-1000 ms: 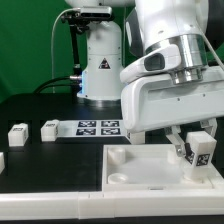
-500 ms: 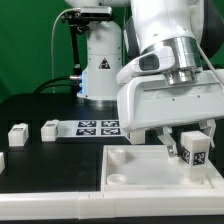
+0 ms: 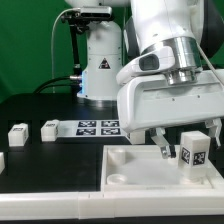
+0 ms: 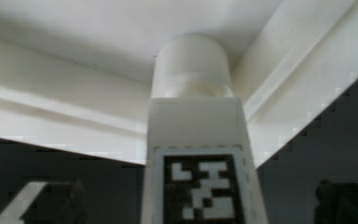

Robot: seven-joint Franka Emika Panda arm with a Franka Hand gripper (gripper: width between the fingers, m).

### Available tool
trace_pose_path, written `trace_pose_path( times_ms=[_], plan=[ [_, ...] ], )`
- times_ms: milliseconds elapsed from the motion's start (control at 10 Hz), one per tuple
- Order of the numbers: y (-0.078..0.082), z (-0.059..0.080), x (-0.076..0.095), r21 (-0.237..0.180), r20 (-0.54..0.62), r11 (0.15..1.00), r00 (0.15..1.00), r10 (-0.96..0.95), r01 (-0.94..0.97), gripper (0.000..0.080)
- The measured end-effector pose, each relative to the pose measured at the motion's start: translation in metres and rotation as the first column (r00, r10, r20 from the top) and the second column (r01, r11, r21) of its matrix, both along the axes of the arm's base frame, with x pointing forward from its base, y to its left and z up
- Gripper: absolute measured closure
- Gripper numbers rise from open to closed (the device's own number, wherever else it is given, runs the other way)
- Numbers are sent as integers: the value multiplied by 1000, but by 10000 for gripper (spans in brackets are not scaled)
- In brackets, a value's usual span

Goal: Assemble one leg

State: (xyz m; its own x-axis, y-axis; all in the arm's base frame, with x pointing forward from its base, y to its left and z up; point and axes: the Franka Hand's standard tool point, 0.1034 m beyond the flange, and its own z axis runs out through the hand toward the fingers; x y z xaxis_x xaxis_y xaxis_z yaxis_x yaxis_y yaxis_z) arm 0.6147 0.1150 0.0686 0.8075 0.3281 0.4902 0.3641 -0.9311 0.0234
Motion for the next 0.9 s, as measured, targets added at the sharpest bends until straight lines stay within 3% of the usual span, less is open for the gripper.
trace_pose_path(
  times_ms=[300, 500, 600, 900],
  plan=[
    [3, -1, -2, -1, -52, 1000, 999, 10, -10, 150],
    [-16, 2, 5, 0, -42, 999, 998, -36, 36, 150],
    [-11, 0, 1, 16, -149, 997, 986, -69, 72, 150],
    [-2, 5, 1, -16, -442, 997, 894, -80, 82, 150]
  ],
)
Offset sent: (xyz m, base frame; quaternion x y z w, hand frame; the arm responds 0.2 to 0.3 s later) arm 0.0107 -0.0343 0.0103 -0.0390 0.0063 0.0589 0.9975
